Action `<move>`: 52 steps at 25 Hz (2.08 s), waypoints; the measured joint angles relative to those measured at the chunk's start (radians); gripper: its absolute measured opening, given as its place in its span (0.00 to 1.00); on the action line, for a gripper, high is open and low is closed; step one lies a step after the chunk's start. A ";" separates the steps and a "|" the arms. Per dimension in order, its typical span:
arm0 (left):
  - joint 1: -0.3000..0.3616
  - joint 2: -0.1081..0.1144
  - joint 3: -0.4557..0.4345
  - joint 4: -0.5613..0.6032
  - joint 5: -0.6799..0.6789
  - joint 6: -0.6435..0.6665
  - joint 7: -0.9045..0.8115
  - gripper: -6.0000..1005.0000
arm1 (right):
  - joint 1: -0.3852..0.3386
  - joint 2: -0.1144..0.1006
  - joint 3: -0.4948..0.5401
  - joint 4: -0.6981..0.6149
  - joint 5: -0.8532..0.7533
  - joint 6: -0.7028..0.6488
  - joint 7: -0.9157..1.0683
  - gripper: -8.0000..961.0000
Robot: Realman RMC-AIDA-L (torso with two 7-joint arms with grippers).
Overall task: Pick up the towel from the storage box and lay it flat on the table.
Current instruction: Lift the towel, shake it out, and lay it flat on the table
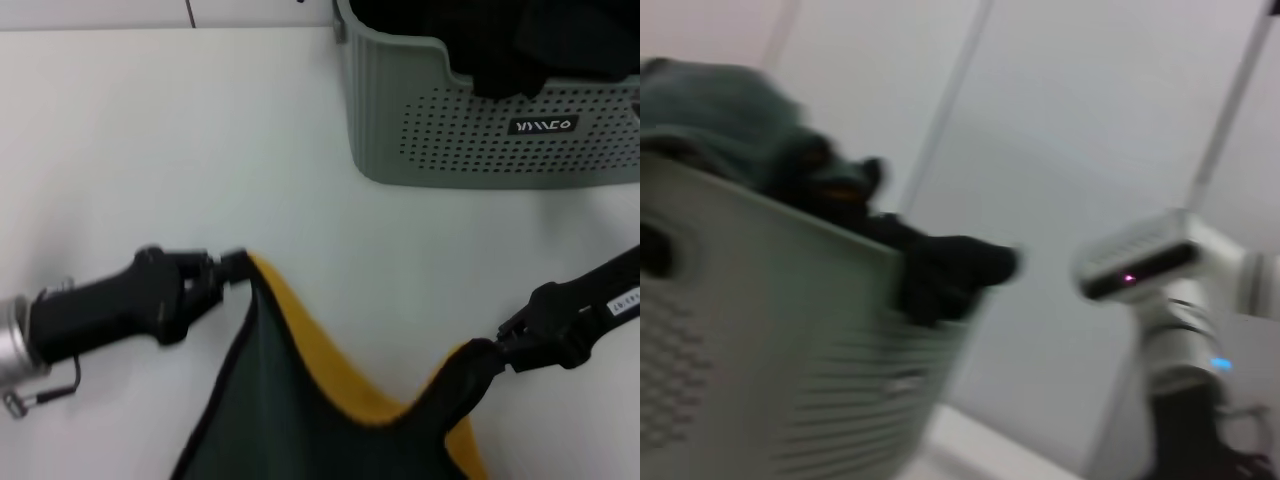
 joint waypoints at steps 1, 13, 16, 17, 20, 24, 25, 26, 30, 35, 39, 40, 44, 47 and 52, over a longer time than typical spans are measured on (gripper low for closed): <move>-0.006 0.000 0.001 0.000 -0.018 -0.033 -0.012 0.06 | 0.010 -0.001 0.000 0.006 -0.025 0.016 0.009 0.03; -0.067 -0.006 0.005 -0.002 -0.121 -0.269 -0.083 0.06 | 0.177 0.011 0.003 0.017 -0.370 0.163 0.129 0.03; -0.073 -0.011 0.007 -0.003 -0.125 -0.310 -0.086 0.06 | 0.204 0.018 0.002 0.017 -0.420 0.198 0.141 0.03; -0.073 -0.012 0.008 -0.002 -0.125 -0.321 -0.086 0.06 | 0.209 0.020 0.002 0.015 -0.435 0.213 0.146 0.03; -0.076 -0.019 0.009 -0.002 -0.124 -0.361 -0.086 0.06 | 0.225 0.028 0.000 0.013 -0.463 0.252 0.156 0.03; -0.084 -0.028 0.009 -0.004 -0.128 -0.427 -0.082 0.07 | 0.238 0.037 -0.001 0.005 -0.486 0.280 0.160 0.03; -0.086 -0.030 0.008 -0.004 -0.128 -0.444 -0.080 0.07 | 0.238 0.040 -0.001 -0.005 -0.492 0.289 0.162 0.03; -0.088 -0.032 0.008 -0.004 -0.128 -0.457 -0.079 0.07 | 0.239 0.042 -0.004 -0.010 -0.494 0.299 0.165 0.03; -0.100 -0.039 0.007 -0.005 -0.132 -0.516 -0.073 0.07 | 0.243 0.043 -0.015 -0.015 -0.499 0.340 0.172 0.03; -0.116 -0.040 0.007 -0.007 -0.141 -0.573 -0.063 0.07 | 0.247 0.046 -0.030 -0.016 -0.510 0.388 0.172 0.03; -0.134 -0.041 0.007 -0.010 -0.142 -0.595 -0.018 0.07 | 0.246 0.047 -0.038 -0.016 -0.512 0.421 0.172 0.03; -0.138 -0.041 0.007 -0.010 -0.142 -0.597 -0.010 0.07 | 0.245 0.047 -0.039 -0.016 -0.512 0.425 0.172 0.03; -0.149 -0.044 0.009 -0.010 -0.140 -0.616 0.004 0.07 | 0.242 0.048 -0.040 -0.014 -0.512 0.447 0.172 0.03; -0.154 -0.047 0.010 -0.010 -0.137 -0.635 0.005 0.07 | 0.242 0.048 -0.040 -0.011 -0.513 0.453 0.172 0.03; -0.157 -0.049 0.014 -0.011 -0.137 -0.643 0.004 0.07 | 0.242 0.047 -0.044 -0.008 -0.514 0.453 0.183 0.03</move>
